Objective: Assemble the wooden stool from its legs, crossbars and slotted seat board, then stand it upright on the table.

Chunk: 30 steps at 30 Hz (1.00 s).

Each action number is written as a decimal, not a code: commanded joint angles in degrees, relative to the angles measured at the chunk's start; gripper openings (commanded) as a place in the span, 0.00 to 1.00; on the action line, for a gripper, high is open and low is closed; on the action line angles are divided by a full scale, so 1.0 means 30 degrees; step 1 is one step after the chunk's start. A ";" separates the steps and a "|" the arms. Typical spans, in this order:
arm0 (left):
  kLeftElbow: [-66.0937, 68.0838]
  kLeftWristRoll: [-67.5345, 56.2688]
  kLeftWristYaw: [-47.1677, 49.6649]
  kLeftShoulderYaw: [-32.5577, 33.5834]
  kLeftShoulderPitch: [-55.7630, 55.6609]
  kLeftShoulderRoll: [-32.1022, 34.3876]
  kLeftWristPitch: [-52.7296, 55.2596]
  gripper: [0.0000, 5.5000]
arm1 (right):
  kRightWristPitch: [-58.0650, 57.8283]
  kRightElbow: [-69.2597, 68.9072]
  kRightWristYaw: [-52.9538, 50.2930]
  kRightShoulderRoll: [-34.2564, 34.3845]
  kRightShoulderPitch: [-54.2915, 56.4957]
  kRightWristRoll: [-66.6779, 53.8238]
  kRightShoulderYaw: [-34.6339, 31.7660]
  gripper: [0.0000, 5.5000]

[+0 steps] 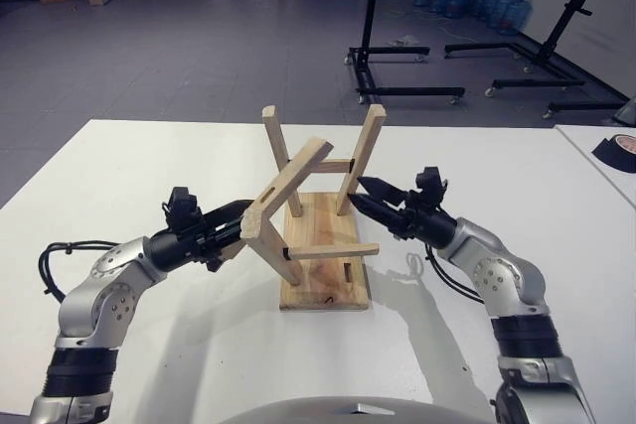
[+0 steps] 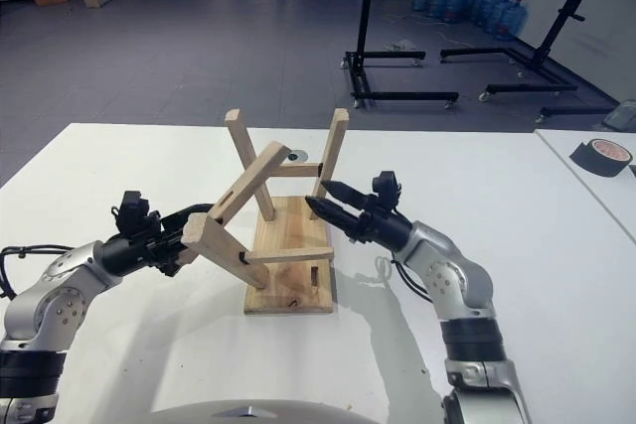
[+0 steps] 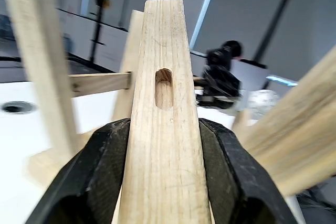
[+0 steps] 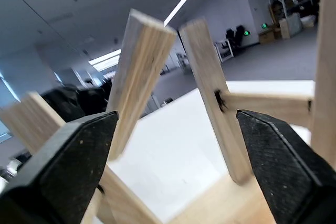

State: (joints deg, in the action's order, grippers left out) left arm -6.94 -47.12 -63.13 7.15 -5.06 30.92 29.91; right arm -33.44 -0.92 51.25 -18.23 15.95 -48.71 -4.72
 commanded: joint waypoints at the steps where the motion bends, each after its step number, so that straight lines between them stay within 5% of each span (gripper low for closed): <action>1: 0.1760 -0.1329 -0.0977 -0.0160 -0.1513 0.0381 0.2688 0.37 | -0.1087 0.0772 0.0221 0.0809 0.1128 -0.0839 0.0075 0.75; 20: 0.5146 -0.1141 -0.2950 -0.1296 -0.2832 -0.0899 0.6020 0.37 | -0.5245 0.3466 -0.0817 0.3976 0.2350 -0.1869 0.0444 0.75; 30: 0.4582 -0.1112 -0.3118 -0.1407 -0.2292 -0.1004 0.6543 0.37 | -0.5371 0.3126 -0.0177 0.4044 0.2002 -0.1988 0.0210 0.43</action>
State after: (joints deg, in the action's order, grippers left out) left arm 7.56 -50.32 -71.99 3.10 -11.98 27.98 48.83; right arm -49.02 9.14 50.39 -5.90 22.34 -54.66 -4.00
